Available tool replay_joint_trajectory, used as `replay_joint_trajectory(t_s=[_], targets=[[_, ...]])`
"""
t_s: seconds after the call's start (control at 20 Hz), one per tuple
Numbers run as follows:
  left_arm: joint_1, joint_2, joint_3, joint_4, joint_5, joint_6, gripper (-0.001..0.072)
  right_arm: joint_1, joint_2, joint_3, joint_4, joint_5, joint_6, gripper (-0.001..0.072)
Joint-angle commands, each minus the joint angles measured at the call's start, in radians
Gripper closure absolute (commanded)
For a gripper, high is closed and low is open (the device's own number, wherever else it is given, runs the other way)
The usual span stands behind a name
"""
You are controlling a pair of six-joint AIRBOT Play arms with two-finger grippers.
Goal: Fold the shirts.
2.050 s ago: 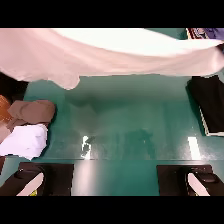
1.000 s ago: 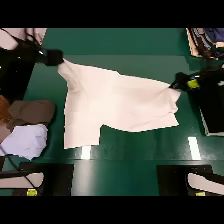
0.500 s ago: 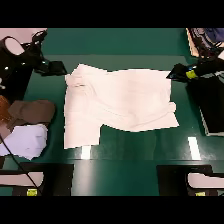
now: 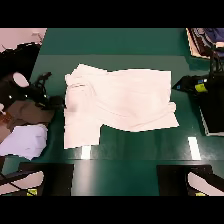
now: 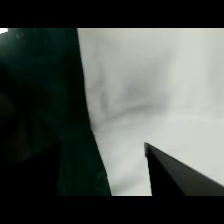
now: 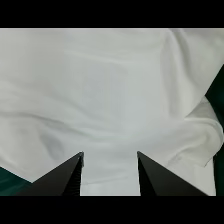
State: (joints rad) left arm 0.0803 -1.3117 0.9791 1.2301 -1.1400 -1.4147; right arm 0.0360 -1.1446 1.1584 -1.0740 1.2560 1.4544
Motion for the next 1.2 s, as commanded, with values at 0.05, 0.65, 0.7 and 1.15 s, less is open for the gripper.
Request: replay_joint_trajectory(t_s=[0.05, 0.65, 0.7, 1.15], targets=[[0.001, 0.009, -0.132, -0.09, 0.14, 0.009, 0.0105, -0.001, 0.094, -0.122, 0.002, -0.016, -0.001, 0.0326], [-0.058, 0.053, -0.06, -0.151, 0.128, 0.036, 0.0683, -0.089, 0.122, -0.197, -0.13, 0.158, 0.012, 0.0326], [-0.058, 0.08, -0.04, -0.15, 0.121, 0.037, 0.0683, -0.143, 0.13, -0.245, -0.131, 0.162, 0.014, 0.0326], [-0.058, 0.145, -0.009, -0.153, 0.129, 0.035, 0.0683, -0.476, 0.074, -0.639, 0.112, -0.034, -0.033, 0.0296]])
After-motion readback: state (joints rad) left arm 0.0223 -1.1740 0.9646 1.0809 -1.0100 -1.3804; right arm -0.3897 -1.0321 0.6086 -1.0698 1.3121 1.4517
